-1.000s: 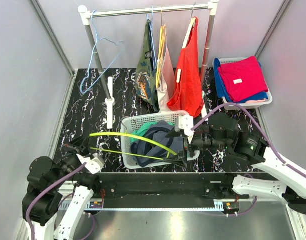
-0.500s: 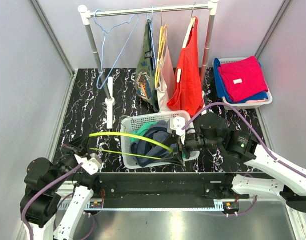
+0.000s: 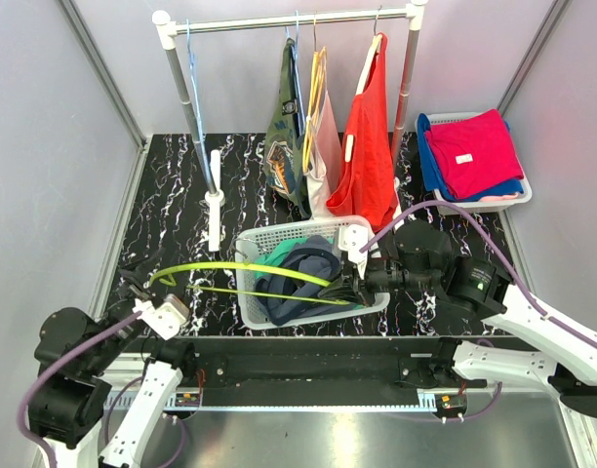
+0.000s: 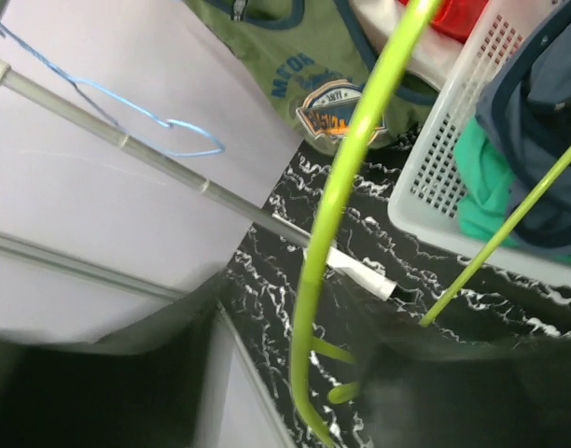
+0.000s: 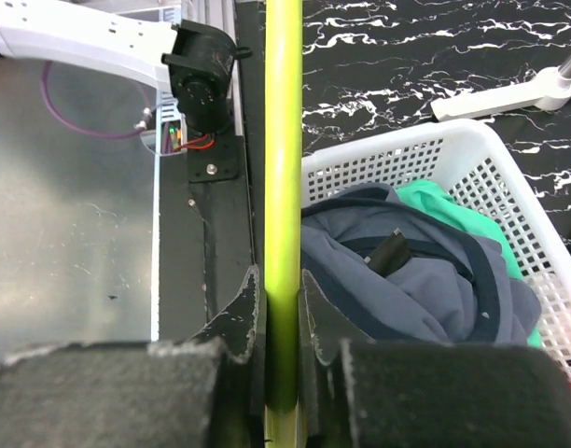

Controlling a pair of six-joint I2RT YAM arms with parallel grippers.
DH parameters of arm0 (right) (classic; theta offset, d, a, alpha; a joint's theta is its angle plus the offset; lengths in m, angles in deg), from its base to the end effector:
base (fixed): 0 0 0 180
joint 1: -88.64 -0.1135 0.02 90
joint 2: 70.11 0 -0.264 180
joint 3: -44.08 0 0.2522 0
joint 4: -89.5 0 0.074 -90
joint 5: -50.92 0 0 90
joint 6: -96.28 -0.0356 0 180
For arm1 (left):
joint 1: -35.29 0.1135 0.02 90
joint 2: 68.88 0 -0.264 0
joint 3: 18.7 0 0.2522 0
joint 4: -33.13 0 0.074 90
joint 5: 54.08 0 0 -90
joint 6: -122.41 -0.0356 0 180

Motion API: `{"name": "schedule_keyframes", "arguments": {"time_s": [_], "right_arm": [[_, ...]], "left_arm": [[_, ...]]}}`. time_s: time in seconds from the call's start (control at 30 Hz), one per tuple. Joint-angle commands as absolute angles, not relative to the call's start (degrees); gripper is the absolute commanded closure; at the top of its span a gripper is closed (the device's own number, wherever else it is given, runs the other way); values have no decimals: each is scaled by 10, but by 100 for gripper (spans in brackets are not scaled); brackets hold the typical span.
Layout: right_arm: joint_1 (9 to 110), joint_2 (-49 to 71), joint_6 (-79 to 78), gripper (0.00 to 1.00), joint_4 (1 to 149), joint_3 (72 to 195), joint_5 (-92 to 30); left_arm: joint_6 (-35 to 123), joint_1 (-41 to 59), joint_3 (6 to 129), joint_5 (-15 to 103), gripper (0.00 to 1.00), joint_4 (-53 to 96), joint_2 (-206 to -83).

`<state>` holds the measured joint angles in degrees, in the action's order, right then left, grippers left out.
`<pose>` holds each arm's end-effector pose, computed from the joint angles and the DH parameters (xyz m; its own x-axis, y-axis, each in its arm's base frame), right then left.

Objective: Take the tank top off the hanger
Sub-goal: Pick up the hanger at the center of the board.

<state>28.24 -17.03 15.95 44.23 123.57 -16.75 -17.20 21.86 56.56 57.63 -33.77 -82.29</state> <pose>0.0813 0.1706 0.4022 0.0075 -0.3013 -0.9535 -0.9948 0.0950 -0.0379 -0.0139 -0.0102 0.3877 0.3818 0.6363 -0.6703 0.4373 0.5145 0.7376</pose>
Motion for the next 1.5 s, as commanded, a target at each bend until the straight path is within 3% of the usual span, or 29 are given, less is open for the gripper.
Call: {"name": "schedule_keyframes", "arguments": {"time_s": [0.0,0.03,0.07,0.1,0.57,1.17,1.27,1.4,1.43,1.47], "right_arm": [[278,-188,195,100,456,1251,-180],[279,-190,197,100,456,1252,-182],[278,-193,203,100,454,1253,-186],[279,-197,206,100,452,1253,-189],[279,-253,228,100,420,1245,-218],[278,-266,228,100,366,1260,-192],[278,-266,230,100,365,1261,-193],[278,-270,235,100,364,1266,-201],[278,-272,237,100,364,1267,-202],[278,-271,238,100,365,1271,-203]], "left_arm": [[-70,219,608,629,23,-331,-862],[-62,219,620,636,17,-337,-865],[-51,219,626,646,2,-343,-867],[-22,219,631,647,1,-346,-873],[88,218,689,765,1,-376,-923],[-64,218,714,878,4,-505,-1009],[-81,218,718,885,8,-515,-1016],[-139,218,735,905,25,-580,-1043],[-156,218,739,914,36,-615,-1058],[-187,218,743,918,40,-634,-1066]]}}
